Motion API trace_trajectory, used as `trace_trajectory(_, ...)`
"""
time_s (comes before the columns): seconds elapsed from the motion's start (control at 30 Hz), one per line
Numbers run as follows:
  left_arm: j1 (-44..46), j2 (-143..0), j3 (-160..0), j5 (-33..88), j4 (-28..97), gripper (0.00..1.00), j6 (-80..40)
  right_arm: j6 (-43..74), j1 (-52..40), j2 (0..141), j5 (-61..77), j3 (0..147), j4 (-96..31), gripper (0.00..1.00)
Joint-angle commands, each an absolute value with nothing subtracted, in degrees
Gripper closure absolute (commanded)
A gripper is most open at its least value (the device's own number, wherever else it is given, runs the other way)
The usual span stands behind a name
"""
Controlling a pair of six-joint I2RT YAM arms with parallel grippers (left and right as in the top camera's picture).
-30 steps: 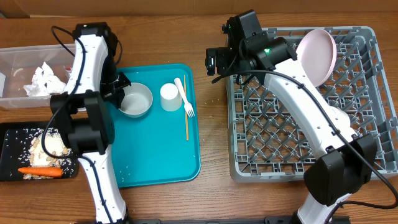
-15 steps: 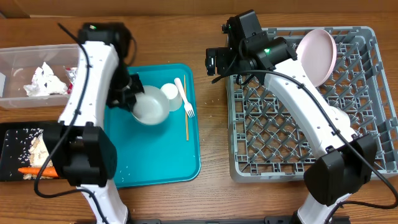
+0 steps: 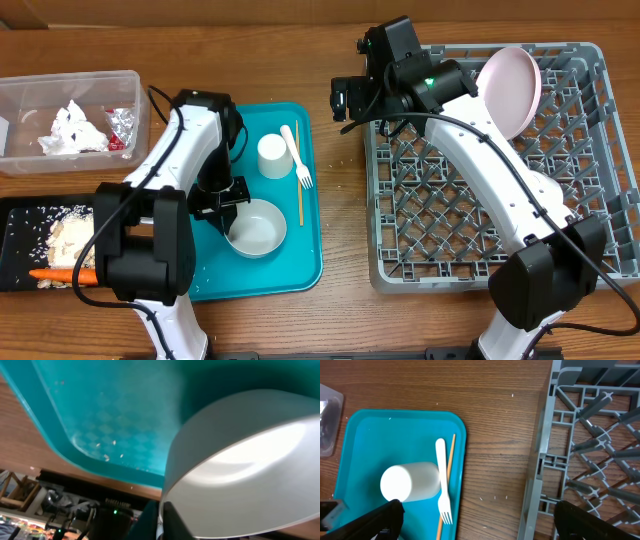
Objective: Sort waste into correct bins and load items into the dishwasher rack
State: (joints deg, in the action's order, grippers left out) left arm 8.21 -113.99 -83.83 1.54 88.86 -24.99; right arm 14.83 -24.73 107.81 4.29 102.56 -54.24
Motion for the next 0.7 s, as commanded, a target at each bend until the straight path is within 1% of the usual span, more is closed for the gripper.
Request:
trace_trajectory(0.0, 8.4, -112.2, -83.0, 2.5, 88.1, 0.85, -24.1, 15.0, -24.7, 107.9, 4.6, 102.4, -54.1, 0.00)
trace_trajectory(0.03, 8.4, -112.2, -83.0, 2.6, 88.0, 0.82, -23.4, 15.0, -24.7, 107.9, 4.6, 102.4, -54.1, 0.00)
trace_trajectory(0.07, 8.4, -112.2, -83.0, 2.6, 88.0, 0.77, -22.8, 15.0, -24.7, 107.9, 4.6, 102.4, -54.1, 0.00)
trace_trajectory(0.13, 8.4, -112.2, -83.1, 2.6, 88.2, 0.71, -21.8, 15.0, -24.7, 107.9, 4.6, 102.4, -54.1, 0.00)
trace_trajectory(0.2, 8.3, -112.2, -83.7, 2.6, 89.0, 0.68, -21.8, 15.0, -24.7, 107.9, 4.6, 102.4, -54.1, 0.00)
trace_trajectory(0.33, 8.3, -112.1, -88.1, 2.4, 92.7, 0.66, -21.8, 15.1, -24.7, 107.9, 5.3, 102.4, -54.1, 0.00)
trace_trajectory(0.43, 8.3, -111.8, -93.6, 0.8, 95.5, 0.66, -21.8, 15.1, -24.7, 107.9, 9.6, 102.4, -53.9, 0.00)
trace_trajectory(0.53, 7.4, -111.5, -100.7, -0.4, 96.9, 0.65, -22.3, 15.1, -24.7, 107.9, 14.9, 102.4, -57.2, 0.00)
trace_trajectory(0.57, 6.9, -111.3, -102.8, -0.4, 96.9, 0.61, -22.3, 15.0, -24.7, 107.9, 17.3, 102.4, -57.9, 0.00)
trace_trajectory(0.67, 3.9, -110.9, -109.0, -1.3, 96.9, 0.56, -23.0, 14.4, -24.9, 107.9, 22.6, 102.4, -58.6, 0.00)
